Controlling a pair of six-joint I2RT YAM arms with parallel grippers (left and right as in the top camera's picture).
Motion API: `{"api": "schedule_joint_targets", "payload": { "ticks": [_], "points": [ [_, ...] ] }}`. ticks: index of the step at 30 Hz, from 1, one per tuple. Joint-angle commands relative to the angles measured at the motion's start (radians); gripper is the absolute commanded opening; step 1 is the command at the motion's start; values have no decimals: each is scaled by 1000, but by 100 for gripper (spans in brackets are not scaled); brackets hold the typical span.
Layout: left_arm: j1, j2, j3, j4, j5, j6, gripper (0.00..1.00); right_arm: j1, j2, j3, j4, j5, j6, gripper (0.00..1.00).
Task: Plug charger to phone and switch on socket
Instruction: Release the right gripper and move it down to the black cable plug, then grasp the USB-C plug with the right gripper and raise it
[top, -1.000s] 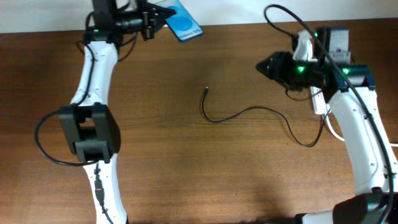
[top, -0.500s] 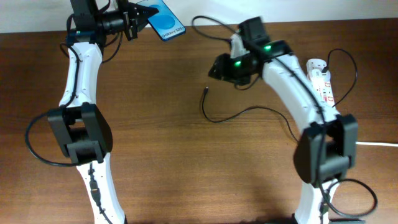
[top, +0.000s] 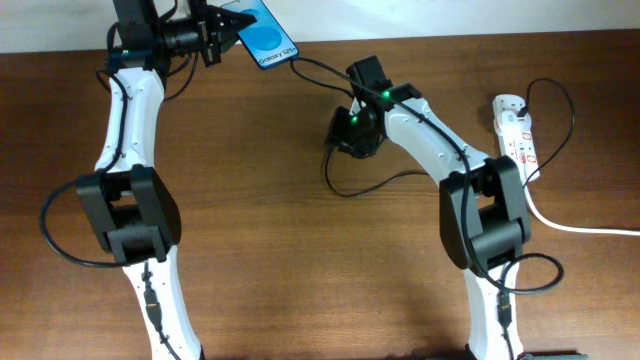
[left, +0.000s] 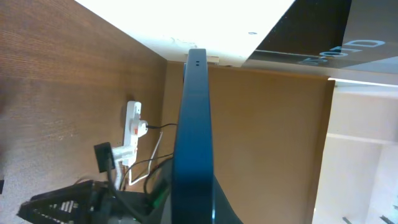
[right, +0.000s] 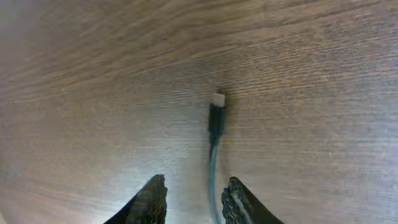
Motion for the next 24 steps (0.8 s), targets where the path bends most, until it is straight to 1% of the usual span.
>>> {"api": "schedule_joint_targets", "payload": {
  "ticks": [1,5,11,17,24],
  "points": [
    [2,-9,14,5,36,20,0,3,39,12,5,16,16,32],
    [2,-9,14,2,36,20,0,7,45,-11,20,35,16,33],
    [2,-9,14,-3,37,20,0,54,59,-42,99,70,16,33],
    [2,-9,14,-2,37,20,0,71,103,-43,88,87,17,30],
    [2,-9,14,-2,44,20,0,68,105,-44,83,135,16,28]
  ]
}}
